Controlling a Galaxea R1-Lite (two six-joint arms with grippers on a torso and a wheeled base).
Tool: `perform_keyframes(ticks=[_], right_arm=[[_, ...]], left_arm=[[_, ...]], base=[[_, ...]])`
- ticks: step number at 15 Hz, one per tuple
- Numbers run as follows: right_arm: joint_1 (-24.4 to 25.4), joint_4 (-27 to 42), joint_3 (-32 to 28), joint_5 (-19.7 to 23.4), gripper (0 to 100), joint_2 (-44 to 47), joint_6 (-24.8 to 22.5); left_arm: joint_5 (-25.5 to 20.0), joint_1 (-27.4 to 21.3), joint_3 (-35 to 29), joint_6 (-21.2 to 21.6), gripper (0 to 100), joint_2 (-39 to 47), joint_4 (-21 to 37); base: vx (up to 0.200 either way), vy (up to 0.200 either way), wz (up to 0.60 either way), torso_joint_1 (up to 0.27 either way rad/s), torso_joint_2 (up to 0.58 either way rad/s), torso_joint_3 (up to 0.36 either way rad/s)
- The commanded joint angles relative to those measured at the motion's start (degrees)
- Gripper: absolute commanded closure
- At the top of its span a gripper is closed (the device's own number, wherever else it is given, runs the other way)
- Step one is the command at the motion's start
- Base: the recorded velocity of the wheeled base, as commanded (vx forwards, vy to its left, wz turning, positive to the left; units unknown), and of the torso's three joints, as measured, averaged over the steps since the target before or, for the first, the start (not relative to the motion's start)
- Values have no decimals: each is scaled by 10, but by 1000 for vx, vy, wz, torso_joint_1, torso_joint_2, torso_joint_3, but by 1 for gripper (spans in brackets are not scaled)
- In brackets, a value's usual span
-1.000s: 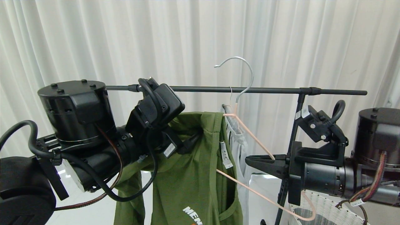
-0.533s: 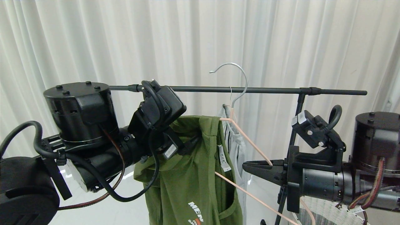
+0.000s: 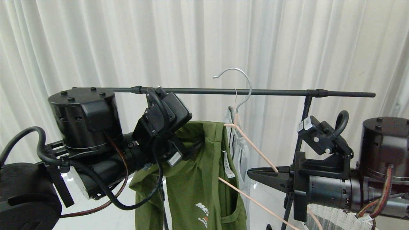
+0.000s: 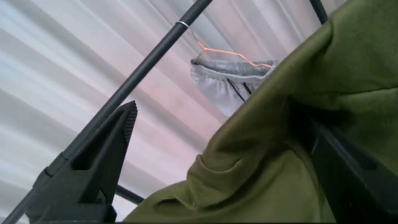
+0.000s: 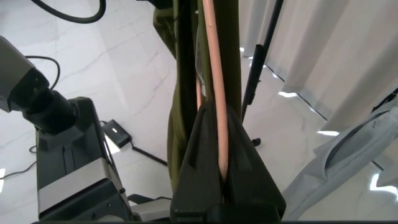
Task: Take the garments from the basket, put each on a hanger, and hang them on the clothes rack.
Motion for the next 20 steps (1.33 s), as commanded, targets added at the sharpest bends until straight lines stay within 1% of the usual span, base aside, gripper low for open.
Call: perform_keyframes(ticks=[1, 10, 11, 13, 14, 17, 19, 20], right_arm=[[2, 0, 3, 0, 100, -2, 0], [0, 1, 4, 0, 100, -7, -1], [-1, 4, 5, 0, 0, -8, -3], [-15, 5, 6, -3, 0, -7, -20], [-27, 5, 8, -6, 0, -8, -28], [-58, 6, 18, -9, 0, -23, -58], [-84, 7, 18, -9, 0, -22, -69], [-85, 9, 20, -10, 0, -20, -70]], left_arm=[[0, 1, 2, -1, 100, 0, -1], [1, 1, 17, -1, 100, -5, -3], [1, 2, 18, -1, 100, -7, -9], [11, 8, 35, 0, 100, -4, -54], [30, 17, 45, 1, 100, -5, -61], [116, 36, 59, 0, 100, -6, -62], [175, 45, 55, 0, 100, -4, -62], [210, 48, 53, -1, 100, -2, -62]], base=[[0, 0, 0, 0, 0, 0], [0, 0, 0, 0, 0, 0], [0, 0, 0, 0, 0, 0], [0, 0, 0, 0, 0, 0], [0, 0, 0, 0, 0, 0], [0, 0, 0, 0, 0, 0], [0, 0, 0, 0, 0, 0], [0, 0, 0, 0, 0, 0]])
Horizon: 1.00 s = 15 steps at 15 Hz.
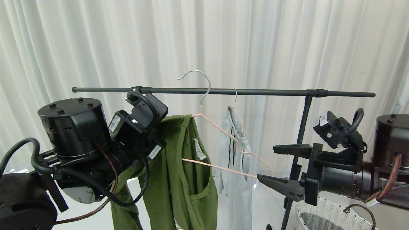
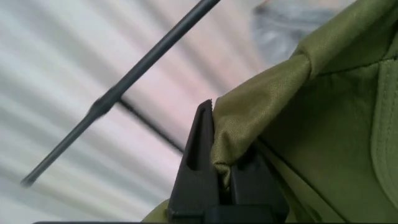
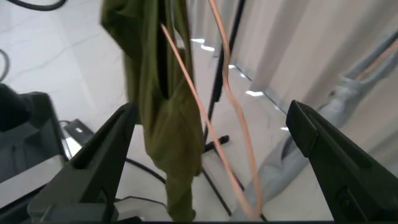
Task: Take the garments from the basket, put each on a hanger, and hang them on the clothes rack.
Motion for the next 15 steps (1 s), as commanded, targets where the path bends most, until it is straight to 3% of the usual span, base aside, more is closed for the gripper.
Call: perform_keyframes(ticks=[1, 3, 7, 11, 15], right_arm=[[-7, 5, 1, -2, 0, 3, -1], [-5, 34, -12, -44, 0, 20, -14], [40, 45, -52, -162, 0, 81, 7], [96, 24, -105, -169, 0, 119, 79], [127, -75, -128, -204, 0, 212, 93]], left_arm=[[31, 6, -4, -3, 100, 4, 0], [91, 8, -14, -24, 100, 10, 0], [121, 9, -51, -46, 100, 11, 0], [153, 7, -68, -47, 100, 17, 0], [154, 6, -76, -56, 100, 20, 0]], base=[[0, 0, 0, 0, 0, 0], [0, 0, 0, 0, 0, 0], [0, 0, 0, 0, 0, 0], [0, 0, 0, 0, 0, 0], [0, 0, 0, 0, 0, 0]])
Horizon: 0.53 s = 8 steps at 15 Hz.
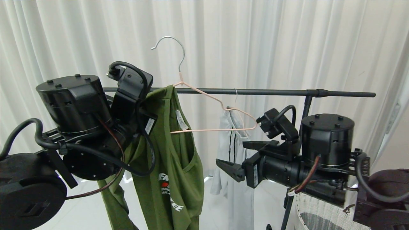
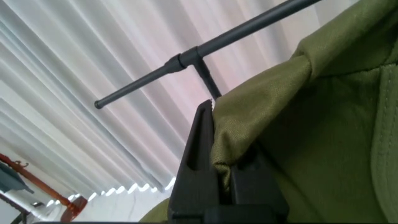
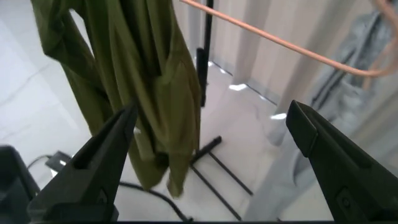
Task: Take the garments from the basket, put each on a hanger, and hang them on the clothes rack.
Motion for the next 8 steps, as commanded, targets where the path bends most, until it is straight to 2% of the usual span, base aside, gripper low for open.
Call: perform_keyframes(ticks=[1, 6, 8], right_arm=[[19, -30, -30, -25, 0, 84, 1], [32, -32, -96, -33, 0, 134, 23], [30, -31, -97, -39, 0, 144, 23]], left_arm=[[1, -1, -1, -3, 100, 3, 0], [1, -29, -1, -22, 100, 5, 0], [1, -29, -1, -22, 100, 5, 0]], base=[[0, 0, 0, 0, 0, 0], [0, 0, 0, 0, 0, 0], [0, 0, 0, 0, 0, 0]])
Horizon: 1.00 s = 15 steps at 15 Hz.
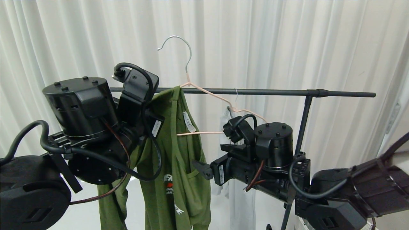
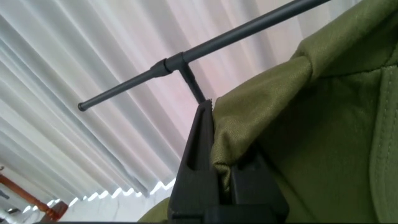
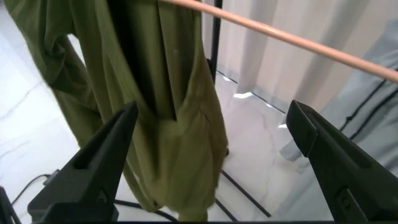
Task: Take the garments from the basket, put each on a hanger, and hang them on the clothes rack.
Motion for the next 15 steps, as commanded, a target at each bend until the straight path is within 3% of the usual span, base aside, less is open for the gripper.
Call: perform_keyframes(ticks=[1, 8, 9, 15], right_arm=[[-3, 0, -4, -9, 0, 19, 0], [-4, 0, -3, -24, 0, 19, 6], [-4, 0, -3, -31, 100, 19, 6], [-9, 0, -2, -33, 100, 24, 6]], left_arm=[[0, -2, 0, 0, 100, 0, 0], [23, -19, -1, 0, 100, -3, 0], [23, -19, -1, 0, 100, -4, 0], [23, -26, -1, 0, 100, -6, 0]], base=[[0, 0, 0, 0, 0, 0], [0, 0, 0, 0, 0, 0], [0, 0, 0, 0, 0, 0], [0, 0, 0, 0, 0, 0]])
